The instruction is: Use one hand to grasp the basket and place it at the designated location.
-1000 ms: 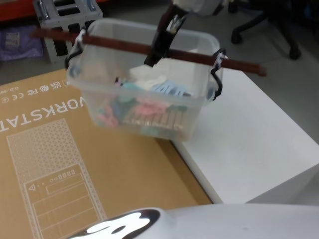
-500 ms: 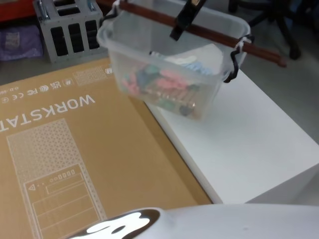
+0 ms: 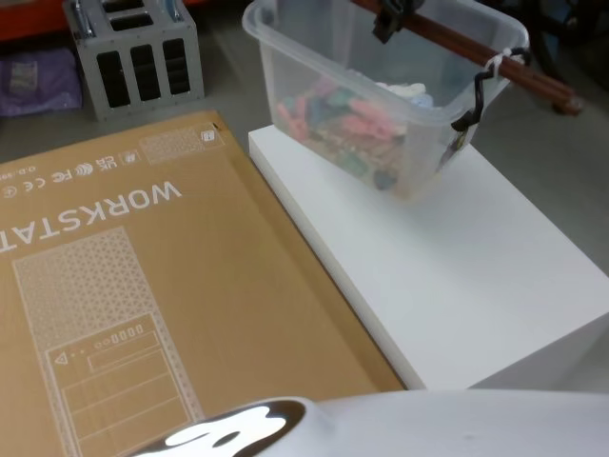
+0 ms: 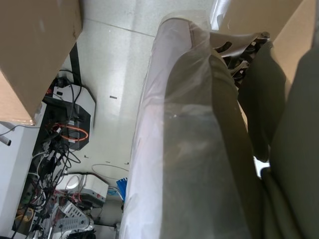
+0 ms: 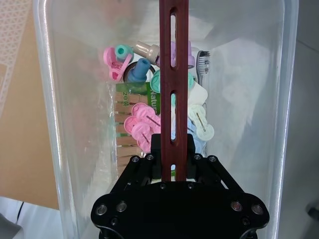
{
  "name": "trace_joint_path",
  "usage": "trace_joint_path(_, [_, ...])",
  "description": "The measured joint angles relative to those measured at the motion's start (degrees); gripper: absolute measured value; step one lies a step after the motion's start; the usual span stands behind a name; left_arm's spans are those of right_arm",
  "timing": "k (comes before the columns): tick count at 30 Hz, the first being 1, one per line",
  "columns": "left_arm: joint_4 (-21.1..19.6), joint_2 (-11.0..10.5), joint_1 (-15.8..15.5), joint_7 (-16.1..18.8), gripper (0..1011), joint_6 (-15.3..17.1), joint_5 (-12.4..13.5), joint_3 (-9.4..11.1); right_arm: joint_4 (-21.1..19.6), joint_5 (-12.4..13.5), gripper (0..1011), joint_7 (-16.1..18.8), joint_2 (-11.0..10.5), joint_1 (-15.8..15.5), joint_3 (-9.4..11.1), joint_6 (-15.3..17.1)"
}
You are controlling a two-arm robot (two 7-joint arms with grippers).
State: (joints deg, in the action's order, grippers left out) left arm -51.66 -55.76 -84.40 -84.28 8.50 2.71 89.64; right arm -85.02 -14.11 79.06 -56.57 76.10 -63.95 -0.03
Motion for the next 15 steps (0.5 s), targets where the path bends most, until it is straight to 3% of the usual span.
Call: trace_joint_path(15, [0.0,0.0,0.0,0.0,0,0.0,0.0,0.0,8.28,-2.7,240,2.14,1.51,0.21,1.48,5.14])
